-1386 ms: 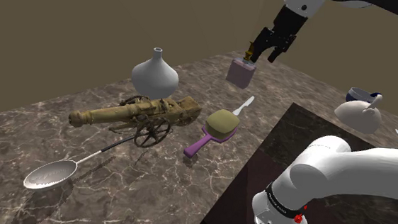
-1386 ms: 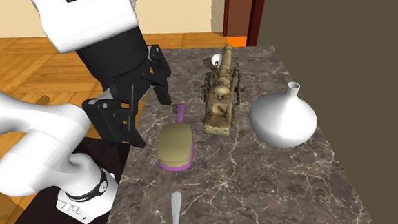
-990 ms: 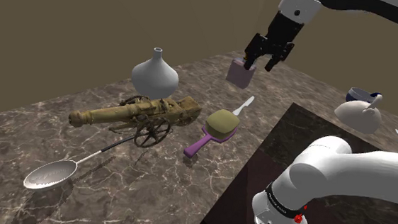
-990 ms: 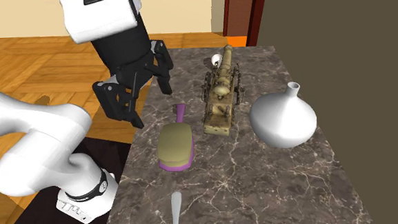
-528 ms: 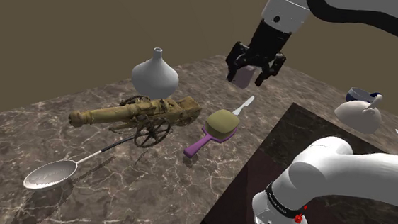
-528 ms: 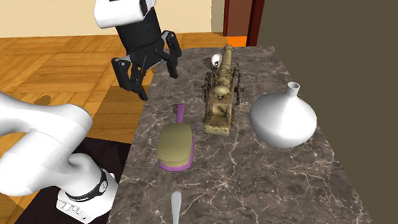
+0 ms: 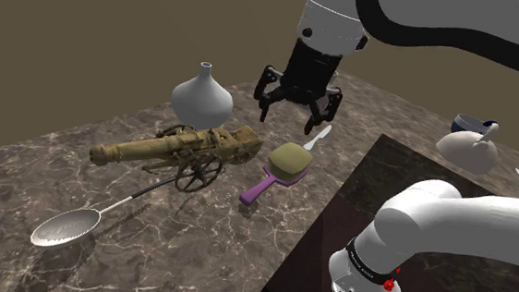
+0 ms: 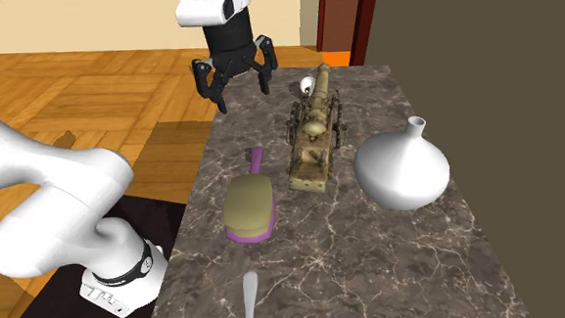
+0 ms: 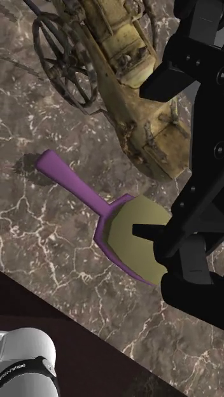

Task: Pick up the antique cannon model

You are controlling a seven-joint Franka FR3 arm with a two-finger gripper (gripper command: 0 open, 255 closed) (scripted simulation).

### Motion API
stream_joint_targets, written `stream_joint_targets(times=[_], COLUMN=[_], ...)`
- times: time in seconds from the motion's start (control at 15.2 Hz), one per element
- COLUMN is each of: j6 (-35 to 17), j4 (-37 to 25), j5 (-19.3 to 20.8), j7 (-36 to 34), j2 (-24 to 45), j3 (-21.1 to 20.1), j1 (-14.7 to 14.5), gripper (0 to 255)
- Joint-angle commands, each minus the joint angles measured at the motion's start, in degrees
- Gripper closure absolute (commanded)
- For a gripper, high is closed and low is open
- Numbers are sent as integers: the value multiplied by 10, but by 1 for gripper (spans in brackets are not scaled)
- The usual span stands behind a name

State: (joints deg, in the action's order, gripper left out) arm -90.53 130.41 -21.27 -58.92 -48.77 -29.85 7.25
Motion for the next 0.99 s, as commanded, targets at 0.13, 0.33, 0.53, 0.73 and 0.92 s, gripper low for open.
stream_joint_targets(times=[0.13,0.33,0.53,0.73,0.92], j6=[-13,-26,-41,-58,-76], j4=[-45,-87,-136,-191,-252], j5=[-36,-53,-59,-52,-27], j7=[-118,-203,-289,-379,-476], j2=[46,88,137,194,260], j3=[-76,-136,-204,-287,-401], j1=[34,69,114,174,263], gripper=[0,0,0,0,0])
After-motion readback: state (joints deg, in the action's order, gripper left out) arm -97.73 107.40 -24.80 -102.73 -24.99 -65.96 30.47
